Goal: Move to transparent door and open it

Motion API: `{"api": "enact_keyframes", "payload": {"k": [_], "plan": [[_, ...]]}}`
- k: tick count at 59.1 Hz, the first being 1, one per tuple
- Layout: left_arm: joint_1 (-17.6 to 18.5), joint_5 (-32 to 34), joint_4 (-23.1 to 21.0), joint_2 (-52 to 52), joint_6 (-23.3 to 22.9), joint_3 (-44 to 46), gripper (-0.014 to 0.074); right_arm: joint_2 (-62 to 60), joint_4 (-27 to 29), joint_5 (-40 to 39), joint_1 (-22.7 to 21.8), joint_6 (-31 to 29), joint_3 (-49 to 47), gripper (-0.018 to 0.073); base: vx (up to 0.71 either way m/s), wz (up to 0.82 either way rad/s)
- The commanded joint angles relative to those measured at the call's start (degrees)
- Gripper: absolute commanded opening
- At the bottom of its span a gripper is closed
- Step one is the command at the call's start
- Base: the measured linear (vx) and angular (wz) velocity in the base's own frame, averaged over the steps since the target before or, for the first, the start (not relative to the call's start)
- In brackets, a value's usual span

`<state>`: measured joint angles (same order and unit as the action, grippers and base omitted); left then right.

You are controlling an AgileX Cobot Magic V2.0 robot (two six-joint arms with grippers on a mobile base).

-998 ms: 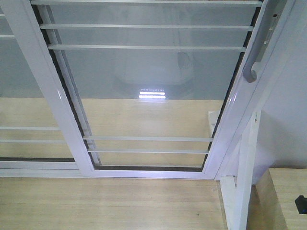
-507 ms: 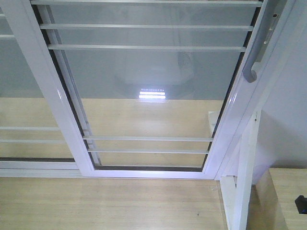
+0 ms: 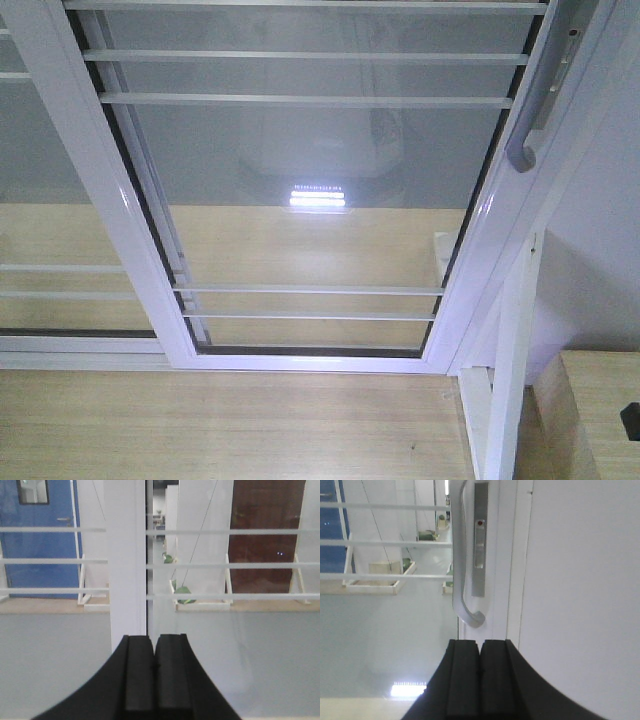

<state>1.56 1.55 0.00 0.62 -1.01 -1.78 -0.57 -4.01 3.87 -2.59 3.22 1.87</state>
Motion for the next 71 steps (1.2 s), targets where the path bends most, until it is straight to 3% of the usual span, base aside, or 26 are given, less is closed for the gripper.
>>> {"api": "enact_keyframes", "payload": {"k": [1, 8, 14, 21, 30, 36, 43, 51, 60, 71], "plan": [[0.3, 9.8, -0.4, 0.8, -0.9, -0.4, -0.0006, -0.9, 0.1, -8.9, -0.3, -0.6, 0.1, -0.0006, 0.0, 0.0], [0.3, 15.3, -0.4, 0.8, -2.0, -0.3, -0.0006, -0.9, 0.2, -10.4, -0.2, -0.3, -1.5, -0.0006, 0.0, 0.0], [0.3, 17.4, -0.4, 0.8, -2.1, 1.2, -0.0006, -0.9, 0.2, -4.9, -0.2, 0.0, -6.8, -0.0006, 0.0, 0.0], [0.3, 9.1, 0.0, 0.5, -2.4, 7.4, -0.0006, 1.6, -0.5, 4.3, -0.2, -0.6, -17.6, -0.0006, 0.0, 0.0], [0.3, -1.5, 1.9, -4.1, -2.3, 18.7, -0.0006, 10.5, -3.0, 7.8, -0.2, -0.7, -29.5, -0.0006, 0.0, 0.0], [0.3, -2.5, 4.6, -11.0, -2.3, 26.2, -0.0006, 18.4, -3.5, 7.1, -0.2, -0.7, -36.2, -0.0006, 0.0, 0.0], [0.3, -2.0, 4.8, -20.3, -2.3, 33.5, -0.0006, 28.7, -3.4, 4.8, -0.2, -0.7, -42.7, -0.0004, 0.0, 0.0], [0.3, 1.3, 4.8, -31.7, -2.3, 37.9, -0.0006, 39.7, -3.4, -1.2, -0.2, -0.7, -46.3, -0.0005, 0.0, 0.0], [0.3, 10.5, 4.7, -42.6, -2.3, 38.4, -0.0006, 49.3, -3.4, -9.8, -0.2, -0.7, -46.3, -0.0005, 0.0, 0.0], [0.3, 17.1, 4.7, -53.2, -2.4, 38.4, -0.0005, 58.6, -3.4, -12.3, -0.2, -0.7, -46.3, -0.0001, 0.0, 0.0]]}}
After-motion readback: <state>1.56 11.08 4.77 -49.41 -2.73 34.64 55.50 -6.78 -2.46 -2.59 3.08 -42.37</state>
